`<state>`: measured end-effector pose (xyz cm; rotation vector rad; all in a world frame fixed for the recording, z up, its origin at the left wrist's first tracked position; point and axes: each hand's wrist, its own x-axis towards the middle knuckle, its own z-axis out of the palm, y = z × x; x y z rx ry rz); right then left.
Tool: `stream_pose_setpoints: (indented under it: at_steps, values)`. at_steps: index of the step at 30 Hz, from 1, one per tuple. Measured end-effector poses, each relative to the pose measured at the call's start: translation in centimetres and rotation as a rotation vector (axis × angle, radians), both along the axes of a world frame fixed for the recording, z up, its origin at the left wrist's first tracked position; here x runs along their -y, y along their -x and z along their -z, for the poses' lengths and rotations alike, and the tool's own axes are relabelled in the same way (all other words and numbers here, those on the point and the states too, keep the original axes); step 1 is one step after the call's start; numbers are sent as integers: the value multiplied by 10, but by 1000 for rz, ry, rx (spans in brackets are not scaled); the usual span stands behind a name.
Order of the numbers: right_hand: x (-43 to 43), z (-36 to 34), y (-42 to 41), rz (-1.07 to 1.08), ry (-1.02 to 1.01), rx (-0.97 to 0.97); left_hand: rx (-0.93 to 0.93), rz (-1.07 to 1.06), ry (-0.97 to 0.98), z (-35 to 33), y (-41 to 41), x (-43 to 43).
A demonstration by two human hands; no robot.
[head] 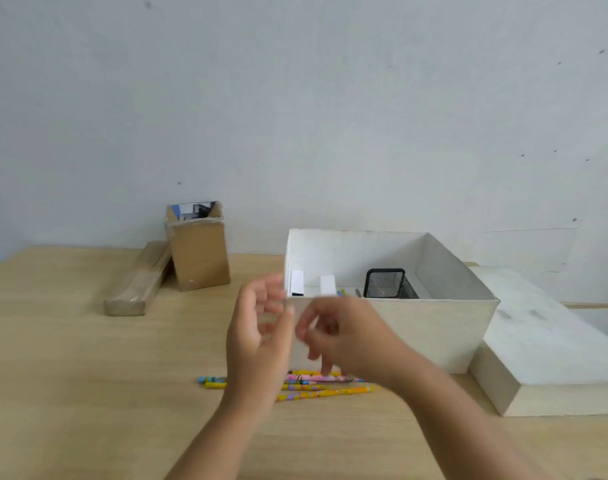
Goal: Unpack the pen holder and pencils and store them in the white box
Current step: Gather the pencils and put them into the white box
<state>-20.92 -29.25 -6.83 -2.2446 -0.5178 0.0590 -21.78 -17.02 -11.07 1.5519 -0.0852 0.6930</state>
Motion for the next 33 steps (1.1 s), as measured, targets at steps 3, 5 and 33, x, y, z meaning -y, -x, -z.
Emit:
stream_pose_setpoints:
  at_steps: [3, 5, 33]
  values:
    - [-9, 53, 1, 40, 448, 177, -226, -66, -2, 54, 15, -12]
    - [-12, 85, 1, 74, 599, 272, -319, -103, -35, 82, 25, -15]
    - [-57, 115, 3, 60, 634, 316, -370, -377, 261, 90, 27, -49]
